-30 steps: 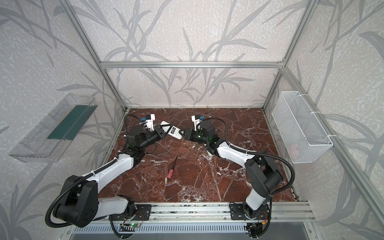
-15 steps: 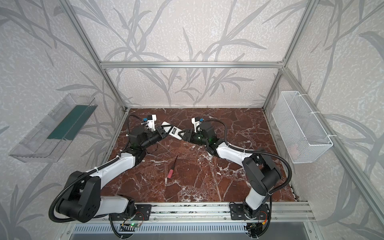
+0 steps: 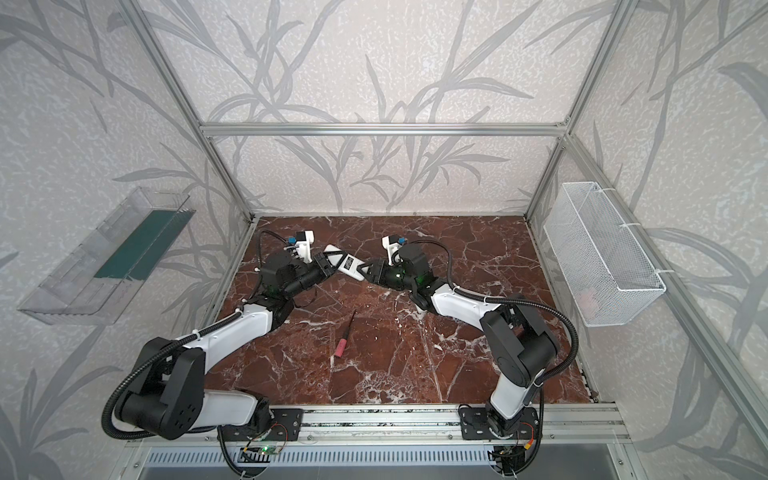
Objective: Unload the batteries from the remote control
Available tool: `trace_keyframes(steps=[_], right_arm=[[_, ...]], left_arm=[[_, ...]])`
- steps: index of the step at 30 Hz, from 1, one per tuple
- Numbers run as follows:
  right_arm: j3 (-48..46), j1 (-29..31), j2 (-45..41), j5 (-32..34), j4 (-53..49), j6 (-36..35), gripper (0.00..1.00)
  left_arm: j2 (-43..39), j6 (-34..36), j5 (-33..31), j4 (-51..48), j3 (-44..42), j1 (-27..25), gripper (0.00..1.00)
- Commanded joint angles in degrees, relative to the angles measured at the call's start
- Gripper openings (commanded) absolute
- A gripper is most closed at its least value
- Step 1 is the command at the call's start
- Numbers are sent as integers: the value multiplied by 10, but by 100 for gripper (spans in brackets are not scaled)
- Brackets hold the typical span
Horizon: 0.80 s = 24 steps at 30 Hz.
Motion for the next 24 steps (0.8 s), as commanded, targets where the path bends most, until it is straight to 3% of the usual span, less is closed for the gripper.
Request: trace_keyframes(steps=[1,8,12,16,18,24], right_arm=[[-8,0,2,14,-36,-11,41],[-10,0,8,17,-30,-6,37],[-5,0,13,16,-35,1,55],[11,0,26,10,-32,6,60],[15,0,33,7,-24,9,58],[1,-1,31,13,-36,3,39]], left_arm=[[-12,-14,17,48,33,-4,0],[-14,-19,21,50,34,-4,0],[-15,-28,17,68,24,-6,0],[-5,-37,21,85,20,-6,0],[-2,-39,23,85,21,-6,0],[-11,-25,20,66,27,-6,0]])
